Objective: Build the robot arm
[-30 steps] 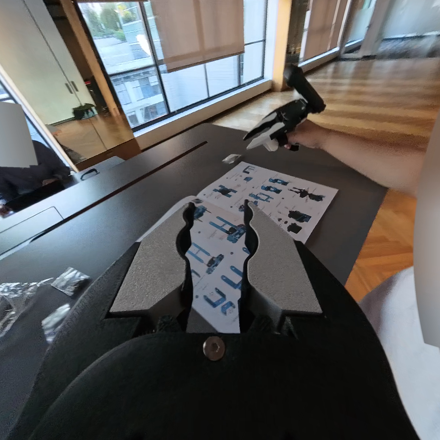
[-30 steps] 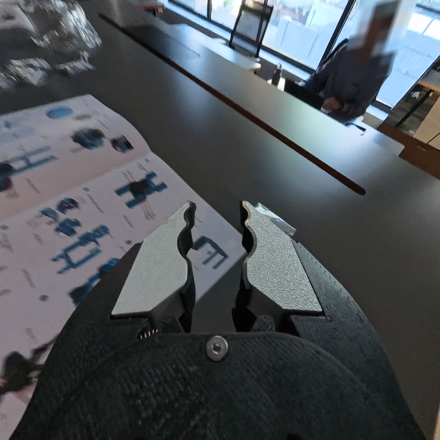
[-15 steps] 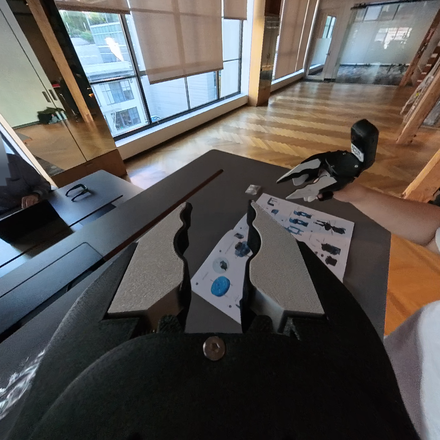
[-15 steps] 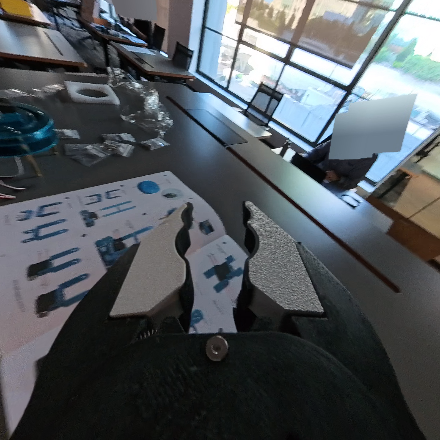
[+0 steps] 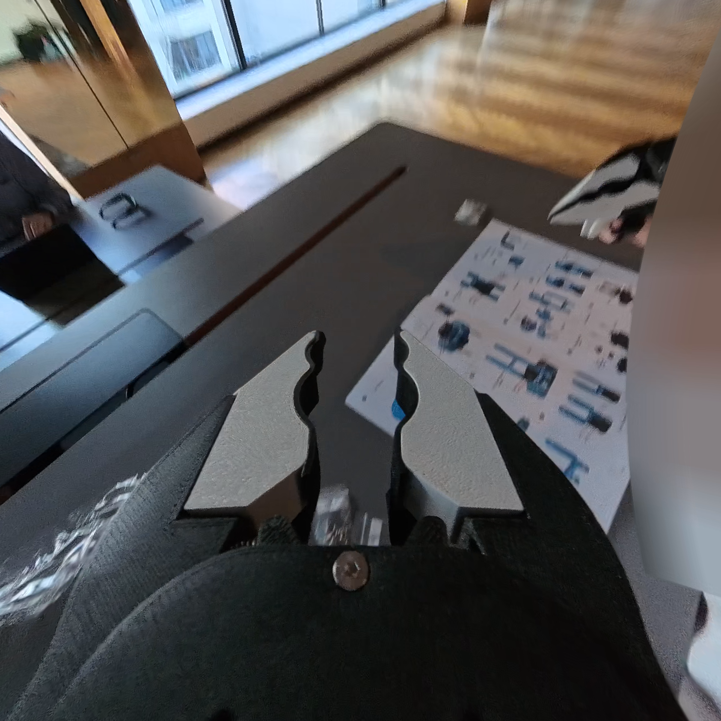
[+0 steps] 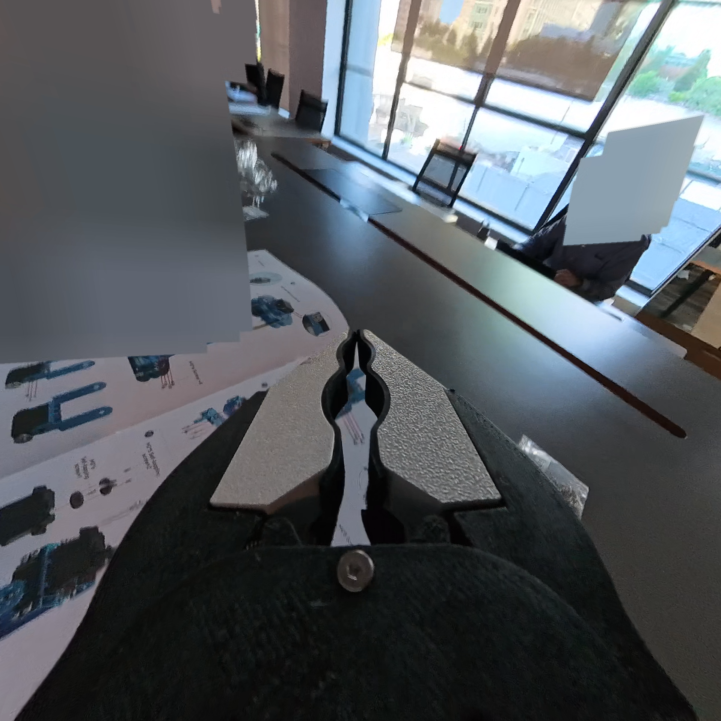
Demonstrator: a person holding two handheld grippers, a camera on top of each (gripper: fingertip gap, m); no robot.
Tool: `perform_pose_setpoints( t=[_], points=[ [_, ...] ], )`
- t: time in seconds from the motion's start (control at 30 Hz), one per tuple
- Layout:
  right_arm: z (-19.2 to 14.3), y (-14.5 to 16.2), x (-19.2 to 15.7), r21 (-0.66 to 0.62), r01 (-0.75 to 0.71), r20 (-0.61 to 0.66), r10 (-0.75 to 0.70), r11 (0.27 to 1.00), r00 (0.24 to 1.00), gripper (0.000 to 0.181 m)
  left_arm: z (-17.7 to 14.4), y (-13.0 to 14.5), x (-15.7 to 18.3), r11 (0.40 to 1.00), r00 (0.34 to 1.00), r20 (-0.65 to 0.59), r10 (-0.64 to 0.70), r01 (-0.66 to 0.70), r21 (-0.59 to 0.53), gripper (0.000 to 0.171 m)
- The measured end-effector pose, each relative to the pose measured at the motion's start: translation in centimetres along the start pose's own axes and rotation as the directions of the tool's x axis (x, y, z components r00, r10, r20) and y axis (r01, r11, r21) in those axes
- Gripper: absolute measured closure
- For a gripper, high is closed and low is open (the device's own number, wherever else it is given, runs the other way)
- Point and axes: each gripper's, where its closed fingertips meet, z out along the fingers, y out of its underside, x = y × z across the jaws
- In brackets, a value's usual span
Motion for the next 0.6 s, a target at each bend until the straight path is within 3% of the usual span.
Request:
perform_pose_setpoints(
  t=[0.1,0.2,0.3,0.4,0.6],
  points=[
    [0.1,2.0,-0.3,-0.128,0.013,0.065,-0.005,0.992,0.998,0.164,-0.1,3.3,-1.2,0.986,1.000,0.004,-0.014,0.014,-0.167,0.130],
    [-0.5,2.6,-1.2,-0.178,0.022,0.144,0.004,0.984,0.990,0.159,-0.6,5.5,-2.3,0.963,1.000,0.026,-0.018,0.024,-0.270,0.122],
    [-0.9,1.7,-0.7,-0.152,0.001,0.111,0.016,0.988,0.994,0.159,-0.3,5.6,-2.8,0.962,0.998,0.047,-0.039,0.050,-0.270,0.117],
    [-1.0,1.4,1.2,-0.142,-0.033,-0.008,0.033,0.989,0.999,0.159,0.5,5.1,-3.1,0.967,0.996,0.073,-0.043,0.060,-0.247,0.118],
    [-0.4,4.3,4.0,-0.213,-0.155,-0.153,0.123,0.965,0.981,0.160,0.9,4.4,-3.4,0.975,0.994,0.077,-0.078,0.092,-0.203,0.123]
  ],
)
